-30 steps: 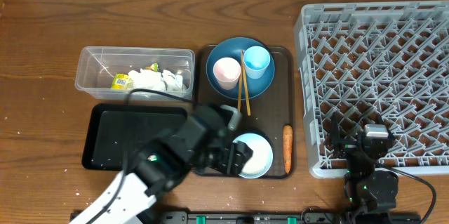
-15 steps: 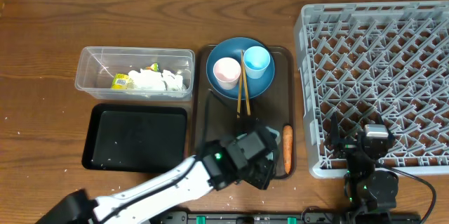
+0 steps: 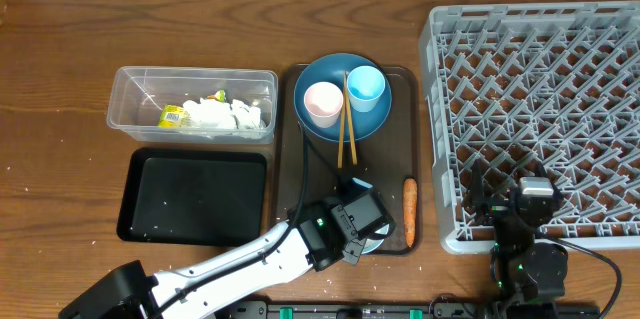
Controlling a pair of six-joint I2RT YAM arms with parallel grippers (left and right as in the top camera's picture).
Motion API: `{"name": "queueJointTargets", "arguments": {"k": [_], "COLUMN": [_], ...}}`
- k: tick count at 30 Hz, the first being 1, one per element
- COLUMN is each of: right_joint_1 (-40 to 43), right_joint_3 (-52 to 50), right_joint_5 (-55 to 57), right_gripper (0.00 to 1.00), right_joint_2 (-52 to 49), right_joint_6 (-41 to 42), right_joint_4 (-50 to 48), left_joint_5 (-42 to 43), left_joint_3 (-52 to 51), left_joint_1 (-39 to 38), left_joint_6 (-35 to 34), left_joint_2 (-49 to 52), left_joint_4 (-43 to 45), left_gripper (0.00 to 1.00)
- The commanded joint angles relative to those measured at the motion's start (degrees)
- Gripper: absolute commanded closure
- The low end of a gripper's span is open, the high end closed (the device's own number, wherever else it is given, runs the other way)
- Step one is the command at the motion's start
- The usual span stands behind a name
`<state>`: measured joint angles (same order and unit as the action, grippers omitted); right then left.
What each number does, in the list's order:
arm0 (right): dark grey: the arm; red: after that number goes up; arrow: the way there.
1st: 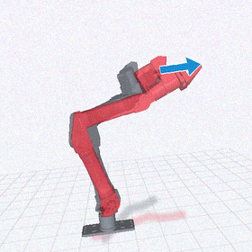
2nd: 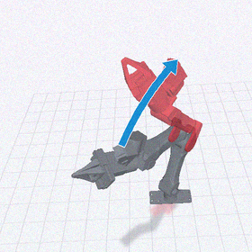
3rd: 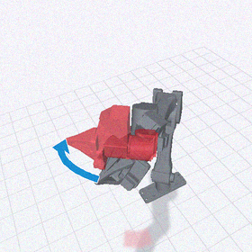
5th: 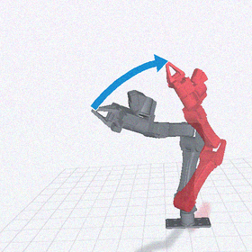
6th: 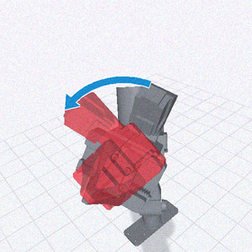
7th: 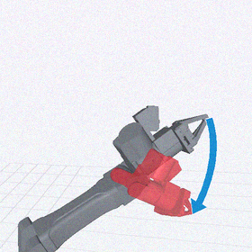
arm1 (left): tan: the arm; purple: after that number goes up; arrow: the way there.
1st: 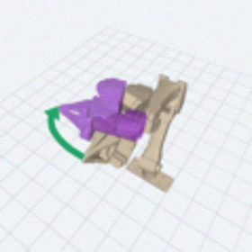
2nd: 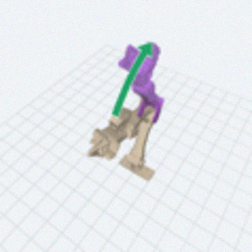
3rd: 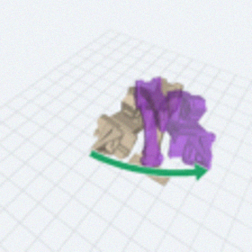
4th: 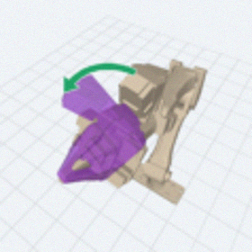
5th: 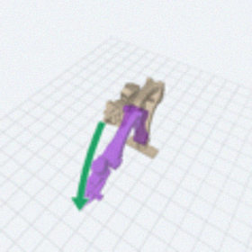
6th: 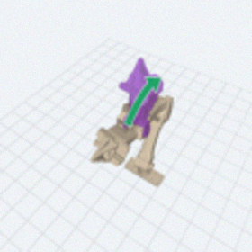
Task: Sort waste into correct bins and load items into the dishwasher rack
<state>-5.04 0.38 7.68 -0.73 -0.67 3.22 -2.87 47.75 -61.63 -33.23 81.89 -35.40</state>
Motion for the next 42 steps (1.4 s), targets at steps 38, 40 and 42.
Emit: {"name": "queueJointTargets", "arguments": {"k": [38,40,42], "right_joint_1": [0.2,0.2,0.2], "right_joint_3": [-0.1,-0.1,-0.1], "right_joint_5": [0.4,0.4,0.4], "right_gripper": [0.01,0.01,0.01], "right_joint_2": [0.0,0.0,0.0], "right_joint_6": [-0.3,-0.3,-0.3], "right_joint_4": [0.2,0.2,0.2], "left_joint_5": [-11.6,-11.5,-11.5], "left_joint_3": [-5.2,-5.2,-5.3], "left_joint_1": [3.0,3.0,3.0], "left_joint_6": [-4.0,-4.0,-4.3], "left_joint_2": [0.5,0.5,0.5], "left_joint_4": [3.4,3.8,4.4], "left_gripper": [0.54,0.54,0.54]}}
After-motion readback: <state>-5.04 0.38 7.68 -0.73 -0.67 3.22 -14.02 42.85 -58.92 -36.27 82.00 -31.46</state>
